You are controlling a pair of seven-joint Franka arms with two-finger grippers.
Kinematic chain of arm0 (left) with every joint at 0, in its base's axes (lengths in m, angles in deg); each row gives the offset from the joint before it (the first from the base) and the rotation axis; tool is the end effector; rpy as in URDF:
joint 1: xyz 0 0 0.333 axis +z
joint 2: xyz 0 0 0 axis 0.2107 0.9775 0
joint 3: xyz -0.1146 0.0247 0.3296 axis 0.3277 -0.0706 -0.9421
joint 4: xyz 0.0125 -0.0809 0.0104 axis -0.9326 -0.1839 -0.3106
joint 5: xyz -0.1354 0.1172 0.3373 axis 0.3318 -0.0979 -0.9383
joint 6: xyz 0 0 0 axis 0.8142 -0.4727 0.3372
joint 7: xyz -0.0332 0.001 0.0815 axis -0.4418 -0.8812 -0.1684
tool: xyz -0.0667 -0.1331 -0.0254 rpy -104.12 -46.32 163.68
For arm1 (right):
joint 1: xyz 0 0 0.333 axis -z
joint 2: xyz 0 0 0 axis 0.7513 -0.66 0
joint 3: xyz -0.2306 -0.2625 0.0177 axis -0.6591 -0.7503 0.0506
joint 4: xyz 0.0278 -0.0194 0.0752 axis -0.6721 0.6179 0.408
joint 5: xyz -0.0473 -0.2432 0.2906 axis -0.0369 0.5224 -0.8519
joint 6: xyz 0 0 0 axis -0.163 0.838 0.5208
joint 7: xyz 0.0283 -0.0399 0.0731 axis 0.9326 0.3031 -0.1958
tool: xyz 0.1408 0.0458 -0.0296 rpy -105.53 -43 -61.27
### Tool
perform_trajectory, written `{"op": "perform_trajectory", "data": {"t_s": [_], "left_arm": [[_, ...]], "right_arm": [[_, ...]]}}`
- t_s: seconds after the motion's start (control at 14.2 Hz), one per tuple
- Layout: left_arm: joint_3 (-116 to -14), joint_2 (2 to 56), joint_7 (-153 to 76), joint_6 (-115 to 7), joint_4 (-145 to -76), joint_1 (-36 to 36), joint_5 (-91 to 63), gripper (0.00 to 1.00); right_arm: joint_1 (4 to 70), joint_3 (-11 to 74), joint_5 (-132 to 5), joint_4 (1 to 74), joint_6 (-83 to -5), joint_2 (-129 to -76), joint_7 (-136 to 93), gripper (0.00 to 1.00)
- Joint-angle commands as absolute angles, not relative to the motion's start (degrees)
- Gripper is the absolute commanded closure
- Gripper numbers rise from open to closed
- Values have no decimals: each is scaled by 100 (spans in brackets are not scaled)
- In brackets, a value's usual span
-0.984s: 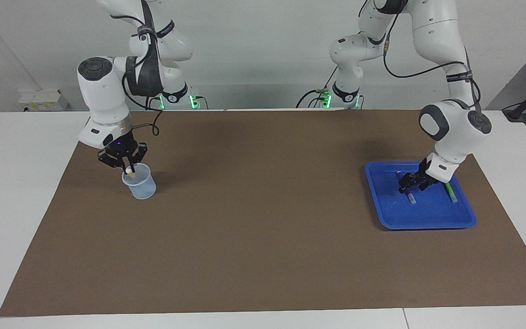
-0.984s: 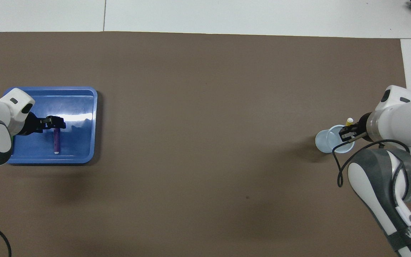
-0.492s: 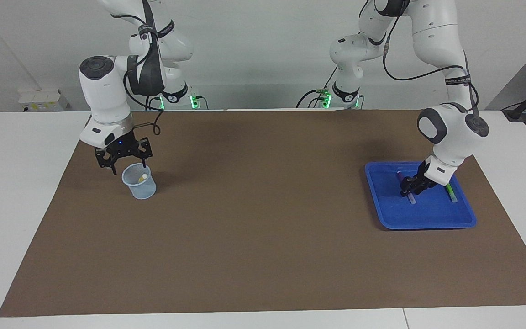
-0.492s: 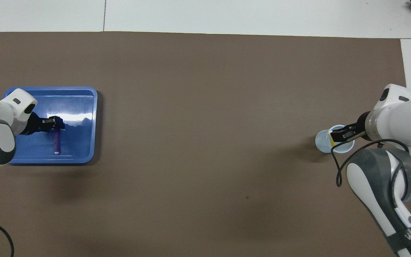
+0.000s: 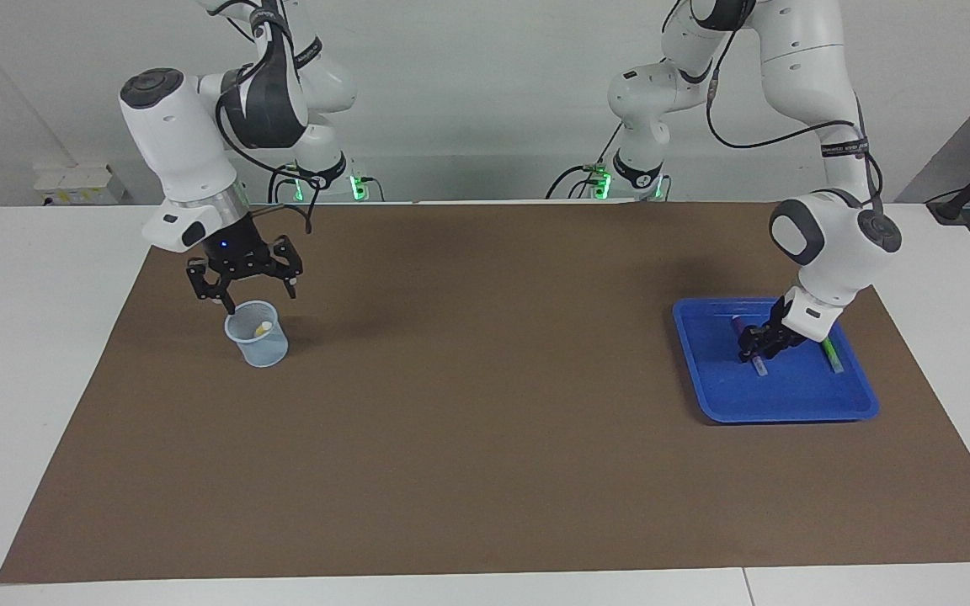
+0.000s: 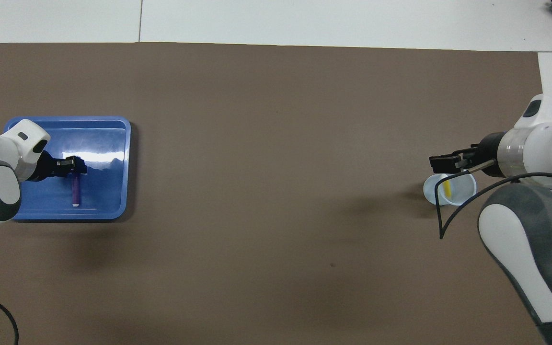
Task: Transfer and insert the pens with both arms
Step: 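Grasp the purple pen with the left gripper while the right gripper returns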
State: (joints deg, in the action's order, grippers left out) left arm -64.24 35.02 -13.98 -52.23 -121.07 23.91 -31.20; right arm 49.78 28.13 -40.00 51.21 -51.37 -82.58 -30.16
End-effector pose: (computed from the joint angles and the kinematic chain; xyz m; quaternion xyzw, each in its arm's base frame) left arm 0.5826 0.0782 0.2957 0.9974 0.0437 0.0229 0.0532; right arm 0.5472 0.0383 0.4933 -0.9837 -0.1369 -0.1099 0.0393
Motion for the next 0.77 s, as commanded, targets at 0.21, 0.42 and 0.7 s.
{"op": "perform_trajectory", "data": {"t_s": [0.21,0.42,0.7], "left_arm": [[-6394,3453,-1269,-5219,-12376,2429,-3259,41],[-6394,3453,-1269,-4956,-12297,2447,-3259,41],[-6394,3461,-1278,-4806,-12192,2447,-3259,69]], "right_arm": [[4782,2920,-4245,4974,-5276,-8262,-3021,0],[4511,3053,-4604,4772,-5267,-8332,-2225,0],[3861,3061,-5423,4719,-5864,-8402,42,0]]}}
